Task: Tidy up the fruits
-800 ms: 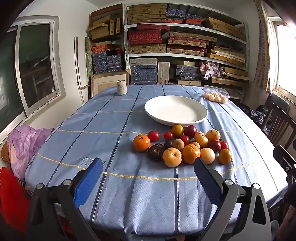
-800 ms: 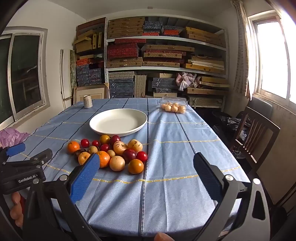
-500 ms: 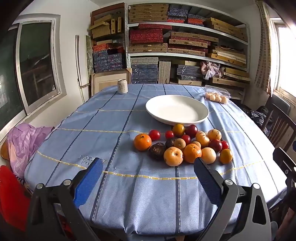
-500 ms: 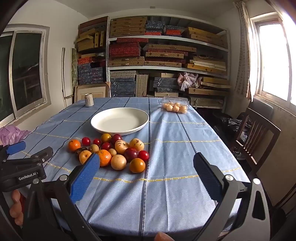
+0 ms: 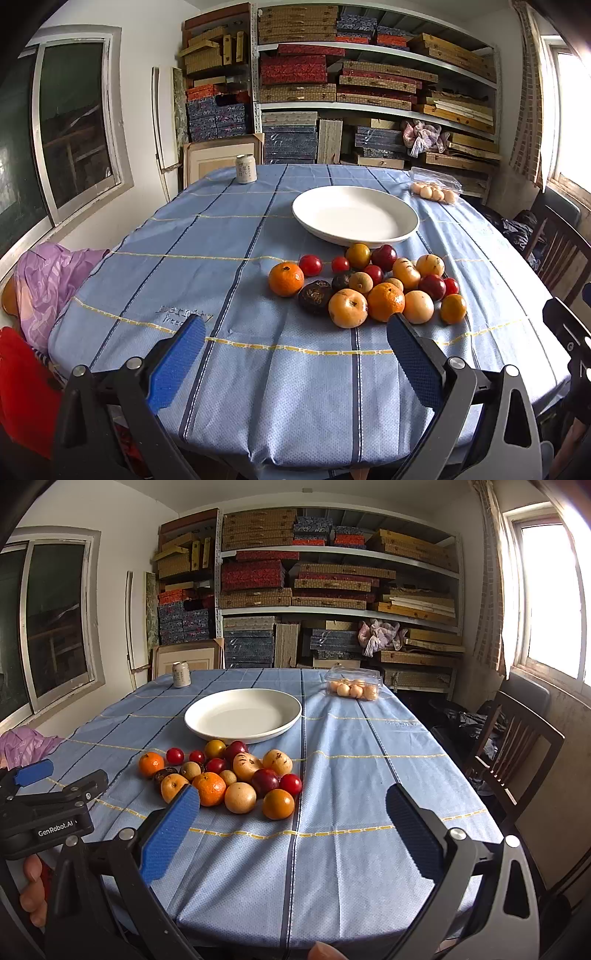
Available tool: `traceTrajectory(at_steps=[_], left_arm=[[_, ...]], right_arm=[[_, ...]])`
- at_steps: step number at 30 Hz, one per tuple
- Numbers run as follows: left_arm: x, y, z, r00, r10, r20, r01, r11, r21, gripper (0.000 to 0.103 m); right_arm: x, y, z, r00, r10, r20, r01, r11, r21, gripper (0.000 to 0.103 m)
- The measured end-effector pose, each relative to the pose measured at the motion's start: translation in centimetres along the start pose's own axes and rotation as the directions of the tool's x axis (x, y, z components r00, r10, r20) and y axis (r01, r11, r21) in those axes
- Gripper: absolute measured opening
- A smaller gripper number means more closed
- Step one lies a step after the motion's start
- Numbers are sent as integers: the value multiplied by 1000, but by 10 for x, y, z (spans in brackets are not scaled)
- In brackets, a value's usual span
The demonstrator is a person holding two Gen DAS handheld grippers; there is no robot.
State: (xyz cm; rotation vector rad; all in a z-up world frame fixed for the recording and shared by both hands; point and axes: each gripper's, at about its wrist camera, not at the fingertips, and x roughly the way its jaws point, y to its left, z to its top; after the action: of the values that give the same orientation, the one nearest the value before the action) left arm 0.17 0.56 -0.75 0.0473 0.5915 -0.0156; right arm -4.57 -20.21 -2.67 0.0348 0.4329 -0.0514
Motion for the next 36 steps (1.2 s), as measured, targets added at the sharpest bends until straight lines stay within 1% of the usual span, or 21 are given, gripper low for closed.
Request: traceTrajectory(at_steps=[18,36], left_arm=[[-1,0,0,1000,0,-2,0,1000,-8,99],[-1,1,-1,1000,-2,-2,2,1000,-10,99]], right_arm=[[-4,7,-4,1000,23,12,-23,1000,-21,99],[-3,7,-4,1000,21,11,-21,1000,-22,99]])
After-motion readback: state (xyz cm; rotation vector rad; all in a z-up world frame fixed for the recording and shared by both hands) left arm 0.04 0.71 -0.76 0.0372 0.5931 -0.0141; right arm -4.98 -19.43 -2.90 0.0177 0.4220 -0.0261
